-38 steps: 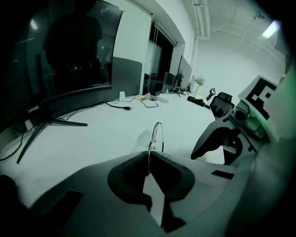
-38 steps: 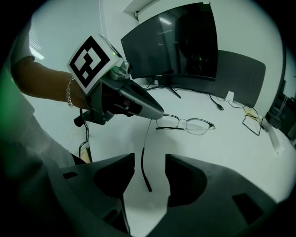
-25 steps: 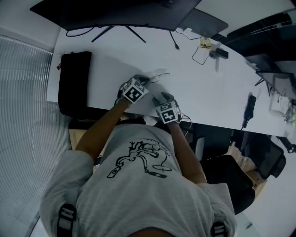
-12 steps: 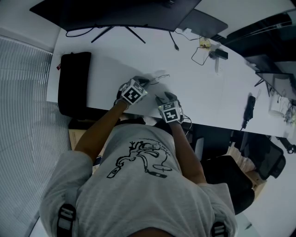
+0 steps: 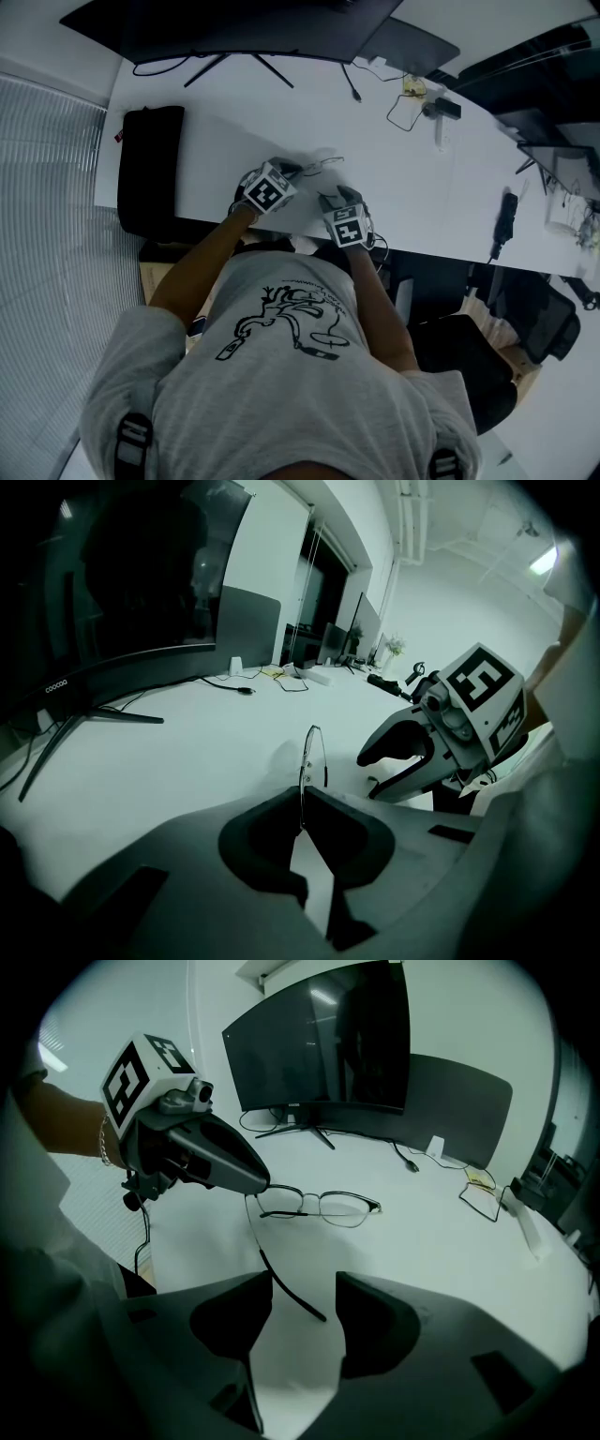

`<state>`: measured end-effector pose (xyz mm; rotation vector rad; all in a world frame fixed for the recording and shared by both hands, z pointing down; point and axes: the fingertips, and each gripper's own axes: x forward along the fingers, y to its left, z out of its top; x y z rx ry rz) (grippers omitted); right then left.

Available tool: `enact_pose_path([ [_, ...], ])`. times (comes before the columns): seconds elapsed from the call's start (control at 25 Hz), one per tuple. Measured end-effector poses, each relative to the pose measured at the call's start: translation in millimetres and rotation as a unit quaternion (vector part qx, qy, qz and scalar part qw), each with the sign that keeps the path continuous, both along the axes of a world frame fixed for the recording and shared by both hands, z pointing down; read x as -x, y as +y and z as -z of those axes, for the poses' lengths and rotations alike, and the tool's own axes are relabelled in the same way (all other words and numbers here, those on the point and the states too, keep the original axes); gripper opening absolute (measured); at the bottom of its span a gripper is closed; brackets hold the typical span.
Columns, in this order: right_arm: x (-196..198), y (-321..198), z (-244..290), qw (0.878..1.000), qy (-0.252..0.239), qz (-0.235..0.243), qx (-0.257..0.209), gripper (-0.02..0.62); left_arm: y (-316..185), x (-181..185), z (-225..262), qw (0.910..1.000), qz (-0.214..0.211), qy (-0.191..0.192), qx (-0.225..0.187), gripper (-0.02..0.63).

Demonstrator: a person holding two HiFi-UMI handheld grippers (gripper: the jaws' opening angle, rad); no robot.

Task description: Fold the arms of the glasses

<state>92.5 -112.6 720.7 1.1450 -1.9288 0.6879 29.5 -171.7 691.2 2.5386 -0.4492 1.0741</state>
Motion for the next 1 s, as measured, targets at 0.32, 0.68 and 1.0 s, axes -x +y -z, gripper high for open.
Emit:
enact_pose_path([
  [0.32,-4.3,-0.7,-1.1,1.000,0.004,-0.005,-0.001,0.219,9.3,2.9,1.7,0.9997,-0.017,-0.006,0.016,0.032],
  [0.68,-8.1,-2.0,-1.1,1.000,0.008,-0.009,-0.004,0.219,21.0,3.4,2.6,0.9986,-0.042,-0.007,0.033,0.032],
  [1.0,-11.2,-2.0,-2.4,1.000,0.011,-0.015,-0.005,0.218,31.6,3.2,1.6,0.9970,-0.066,-0.013,0.038,0.032],
])
